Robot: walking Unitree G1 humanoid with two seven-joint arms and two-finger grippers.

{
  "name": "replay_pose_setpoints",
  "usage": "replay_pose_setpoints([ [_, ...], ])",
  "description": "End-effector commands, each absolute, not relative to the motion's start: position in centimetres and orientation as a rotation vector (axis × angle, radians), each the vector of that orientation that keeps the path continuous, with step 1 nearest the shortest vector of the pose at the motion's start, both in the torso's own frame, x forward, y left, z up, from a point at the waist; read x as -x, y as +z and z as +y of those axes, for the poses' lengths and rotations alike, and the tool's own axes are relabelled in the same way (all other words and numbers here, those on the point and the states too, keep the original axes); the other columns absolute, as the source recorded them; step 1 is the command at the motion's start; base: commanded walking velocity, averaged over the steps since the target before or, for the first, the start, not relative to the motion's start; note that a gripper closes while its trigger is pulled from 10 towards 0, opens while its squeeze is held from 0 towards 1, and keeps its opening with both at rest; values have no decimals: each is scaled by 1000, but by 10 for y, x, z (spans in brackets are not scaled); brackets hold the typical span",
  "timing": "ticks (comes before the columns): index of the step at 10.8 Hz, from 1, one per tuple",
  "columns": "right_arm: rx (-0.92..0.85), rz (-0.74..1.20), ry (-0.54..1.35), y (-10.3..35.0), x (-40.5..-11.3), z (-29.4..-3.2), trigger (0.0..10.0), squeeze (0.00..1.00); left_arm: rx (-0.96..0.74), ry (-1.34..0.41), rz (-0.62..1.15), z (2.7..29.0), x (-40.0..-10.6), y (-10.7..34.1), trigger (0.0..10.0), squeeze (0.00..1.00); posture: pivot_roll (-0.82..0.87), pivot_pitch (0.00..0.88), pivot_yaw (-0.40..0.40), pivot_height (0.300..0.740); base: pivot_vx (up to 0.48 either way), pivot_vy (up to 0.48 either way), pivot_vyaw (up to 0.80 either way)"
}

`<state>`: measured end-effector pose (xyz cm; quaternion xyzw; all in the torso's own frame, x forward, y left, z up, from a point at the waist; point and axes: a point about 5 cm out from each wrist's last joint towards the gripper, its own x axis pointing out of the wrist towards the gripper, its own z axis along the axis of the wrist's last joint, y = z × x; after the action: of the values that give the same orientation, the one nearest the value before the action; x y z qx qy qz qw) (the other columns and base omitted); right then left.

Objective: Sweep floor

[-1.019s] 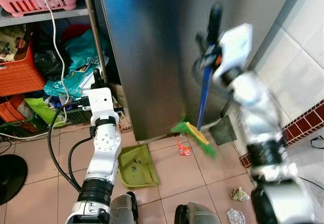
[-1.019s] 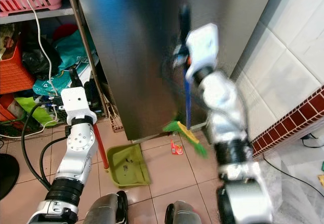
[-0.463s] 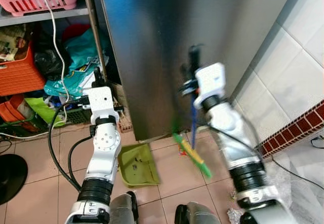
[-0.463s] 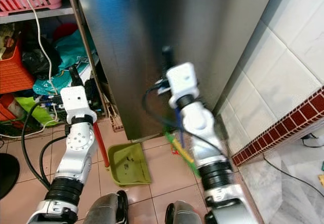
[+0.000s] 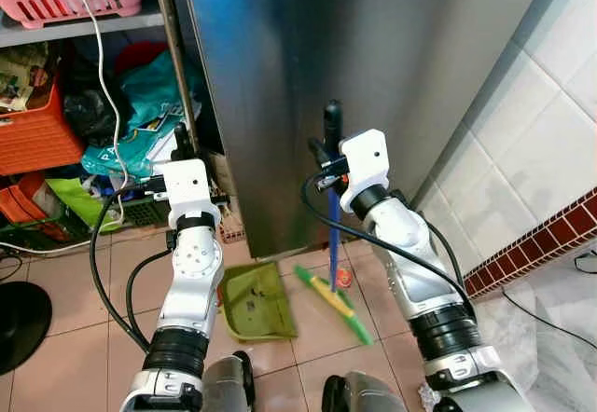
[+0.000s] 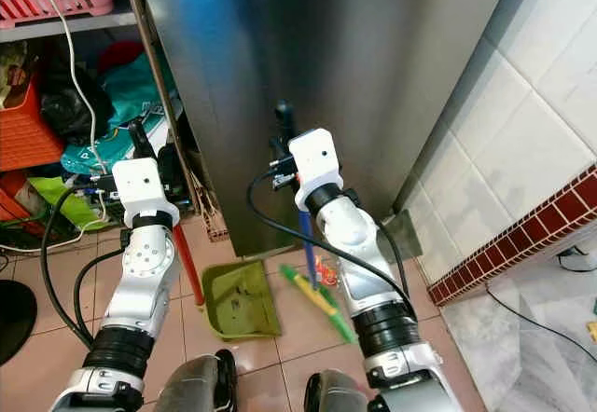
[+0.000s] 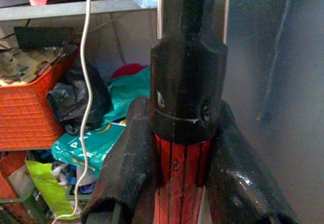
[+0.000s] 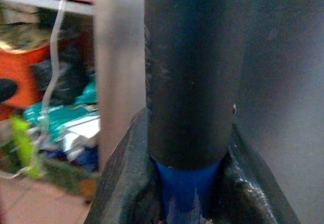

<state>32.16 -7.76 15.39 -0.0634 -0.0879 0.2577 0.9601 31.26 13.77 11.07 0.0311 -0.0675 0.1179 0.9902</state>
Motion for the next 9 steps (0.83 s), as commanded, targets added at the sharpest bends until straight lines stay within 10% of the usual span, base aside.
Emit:
replay_pose_setpoints([
  [1, 102, -194, 583, 164, -318, -75, 10000, 0, -51, 236, -210, 137, -314, 126, 10000, 0, -57, 165, -12, 740, 0, 0, 0],
  [5, 7, -139, 899, 198, -309, -79, 10000, 0, -49, 238, -209, 139, -314, 126, 10000, 0, -68, 168, -9, 740, 0, 0, 0],
  [9, -27, -261, 804, 246, -332, -113, 10000, 0, -43, 236, -211, 139, -314, 128, 10000, 0, -71, 168, -7, 740, 0, 0, 0],
])
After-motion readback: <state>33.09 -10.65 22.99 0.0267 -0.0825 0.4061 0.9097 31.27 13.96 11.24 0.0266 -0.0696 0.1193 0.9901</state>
